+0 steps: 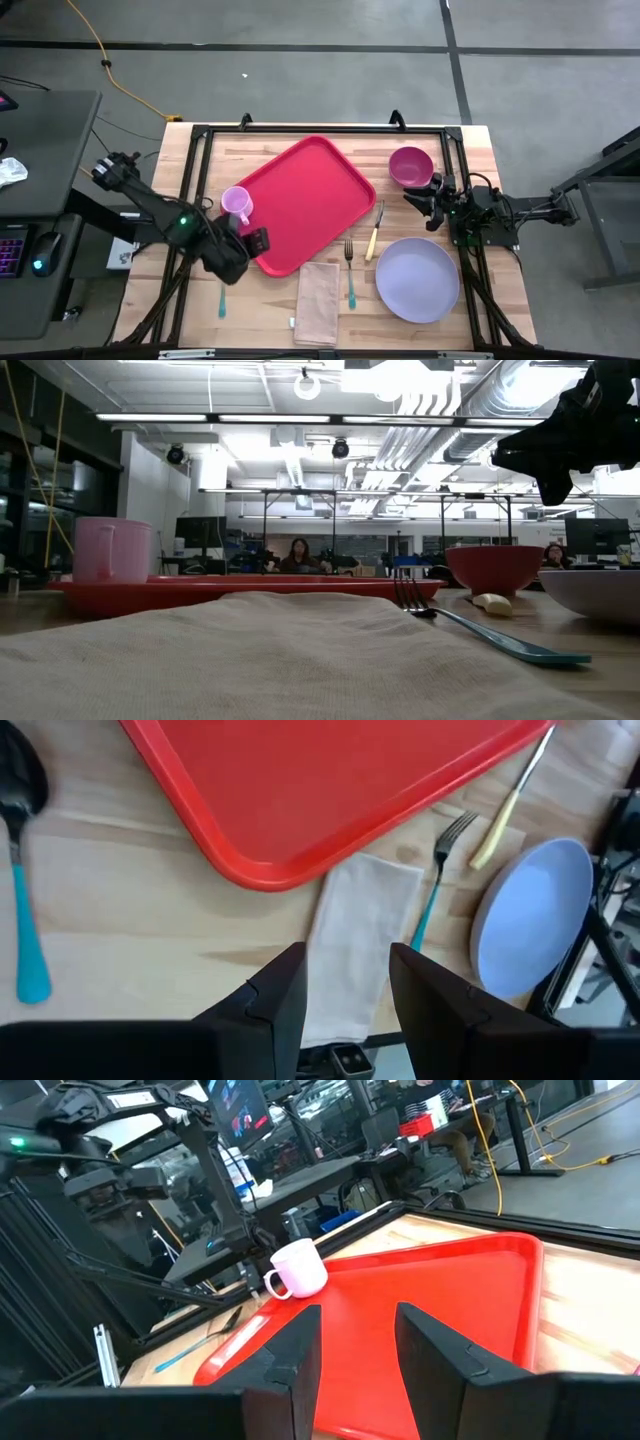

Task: Set up tray
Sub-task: Put the purple plate to the right of the light pink mug on the red serving tray

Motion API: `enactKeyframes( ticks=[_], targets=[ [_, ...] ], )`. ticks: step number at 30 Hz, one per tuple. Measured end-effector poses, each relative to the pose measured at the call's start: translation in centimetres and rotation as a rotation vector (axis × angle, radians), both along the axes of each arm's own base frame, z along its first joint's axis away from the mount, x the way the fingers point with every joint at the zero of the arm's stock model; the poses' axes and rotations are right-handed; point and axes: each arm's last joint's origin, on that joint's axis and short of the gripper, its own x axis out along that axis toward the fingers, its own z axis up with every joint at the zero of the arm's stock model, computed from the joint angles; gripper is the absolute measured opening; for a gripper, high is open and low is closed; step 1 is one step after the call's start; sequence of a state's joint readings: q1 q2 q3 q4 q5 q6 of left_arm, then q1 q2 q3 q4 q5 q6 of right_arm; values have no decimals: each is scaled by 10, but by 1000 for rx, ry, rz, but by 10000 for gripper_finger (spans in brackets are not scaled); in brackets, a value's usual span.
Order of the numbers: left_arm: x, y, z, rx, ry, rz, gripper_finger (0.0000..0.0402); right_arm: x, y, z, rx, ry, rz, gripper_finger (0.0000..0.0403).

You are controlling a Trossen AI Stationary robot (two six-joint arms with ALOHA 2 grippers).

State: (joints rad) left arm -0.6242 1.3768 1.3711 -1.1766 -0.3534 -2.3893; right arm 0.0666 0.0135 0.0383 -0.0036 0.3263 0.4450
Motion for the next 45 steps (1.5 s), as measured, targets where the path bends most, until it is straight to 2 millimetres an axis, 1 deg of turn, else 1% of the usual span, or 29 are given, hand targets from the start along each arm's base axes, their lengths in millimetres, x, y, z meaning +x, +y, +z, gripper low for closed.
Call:
enactKeyframes(
  ticks=[8, 11, 15, 18, 21, 23, 25, 28, 30, 32, 36, 38, 41, 45],
  targets=[
    [14, -23, -4, -5, 5, 0, 172, 0, 1, 0, -1, 0, 25, 108],
    [20, -31, -9, -14, -6, -9, 172, 0, 1, 0, -1, 0, 36, 108],
    [20, -43, -14, -18, -13, -40, 172, 0, 2, 0, -1, 0, 64, 108],
    [15, -53, -18, -16, -4, -69, 172, 0, 2, 0, -2, -1, 73, 108],
    [19, -62, -21, -25, -28, -80, 172, 0, 2, 1, -3, -5, 72, 108],
    [18, -69, -26, -15, -26, -96, 172, 0, 2, 1, -28, -3, 71, 108],
    [22, -73, -29, -22, -39, -96, 172, 0, 2, 1, -50, -4, 71, 108],
    [21, -82, -37, -9, -25, -118, 172, 0, 2, 2, -79, -7, 69, 108],
    [25, -88, -40, -22, -48, -119, 172, 0, 2, 3, -85, -10, 69, 108],
    [24, -94, -45, -8, -39, -135, 172, 0, 2, 3, -85, -11, 69, 108],
    [23, -102, -50, 24, -60, -140, 172, 0, 2, 3, -85, -12, 69, 108],
    [18, -106, -54, 57, -57, -157, 172, 0, 2, 3, -85, -16, 69, 108],
    [17, -108, -52, 69, -83, -165, 172, 0, 2, 5, -85, -33, 68, 108],
    [14, -110, -55, 91, -68, -186, 172, 0, 1, 8, -83, -65, 43, 108]
  ],
)
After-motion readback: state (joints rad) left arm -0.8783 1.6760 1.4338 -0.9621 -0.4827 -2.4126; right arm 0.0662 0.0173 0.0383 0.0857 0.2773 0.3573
